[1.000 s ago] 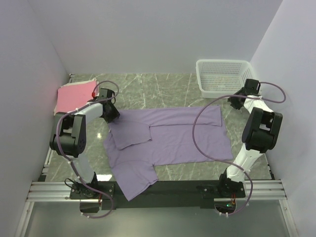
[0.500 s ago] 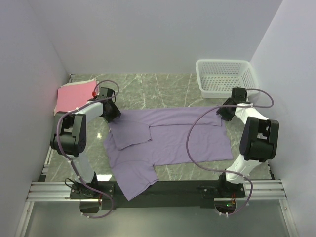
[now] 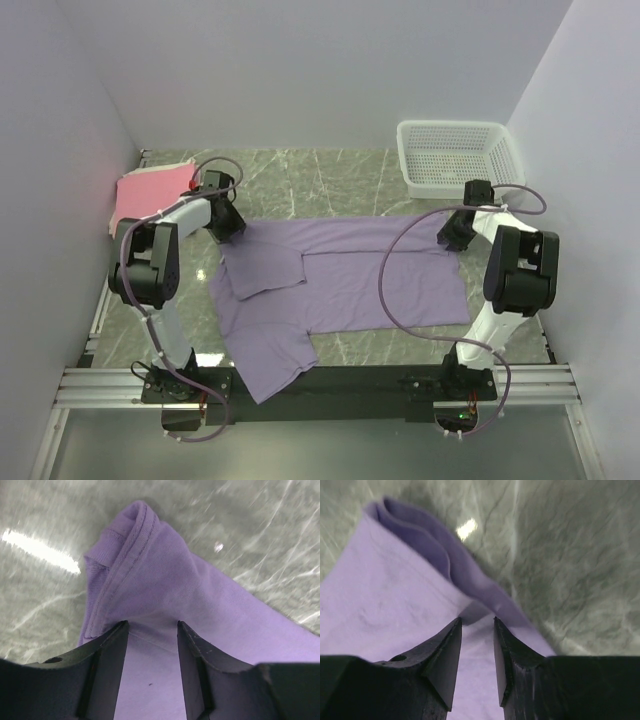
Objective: Fold and stack the t-shirts
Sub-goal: Fold the tshirt
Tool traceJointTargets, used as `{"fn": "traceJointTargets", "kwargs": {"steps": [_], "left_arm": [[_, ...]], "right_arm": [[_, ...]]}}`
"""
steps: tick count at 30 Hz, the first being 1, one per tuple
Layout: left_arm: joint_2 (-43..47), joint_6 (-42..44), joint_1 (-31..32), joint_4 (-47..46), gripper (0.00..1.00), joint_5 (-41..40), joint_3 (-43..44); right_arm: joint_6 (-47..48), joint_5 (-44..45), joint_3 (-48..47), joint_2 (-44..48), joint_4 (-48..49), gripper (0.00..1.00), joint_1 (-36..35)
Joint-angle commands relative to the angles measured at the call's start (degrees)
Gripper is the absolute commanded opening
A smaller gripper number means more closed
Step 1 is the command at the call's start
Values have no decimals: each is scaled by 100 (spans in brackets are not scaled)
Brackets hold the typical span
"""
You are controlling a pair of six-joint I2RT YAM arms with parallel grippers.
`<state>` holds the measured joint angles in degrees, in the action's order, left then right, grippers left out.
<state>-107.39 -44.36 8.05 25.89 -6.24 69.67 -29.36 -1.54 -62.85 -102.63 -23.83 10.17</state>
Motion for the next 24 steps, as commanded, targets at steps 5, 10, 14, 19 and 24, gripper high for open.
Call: {"fn": "traceJointTargets", "kwargs": {"steps": [5,10,14,19,24], "left_arm": [[-923,199,-94,311,51,-106,511],[-1135,314,-94,347,59,9,951],[-863,384,-94,478,68,132,1207],[507,305,-76,610,82,45,926],[2115,235,-58,1197,90,-280,215]], "right_arm": [[63,321,-596,-503,-104,39,266],[54,400,-1026,-723,-209,40,327],[-16,374,-975,-330,-122,40,336],[-183,321,-335,681,-7,41,161],[-324,470,351,1999,-173,54,-287]]}}
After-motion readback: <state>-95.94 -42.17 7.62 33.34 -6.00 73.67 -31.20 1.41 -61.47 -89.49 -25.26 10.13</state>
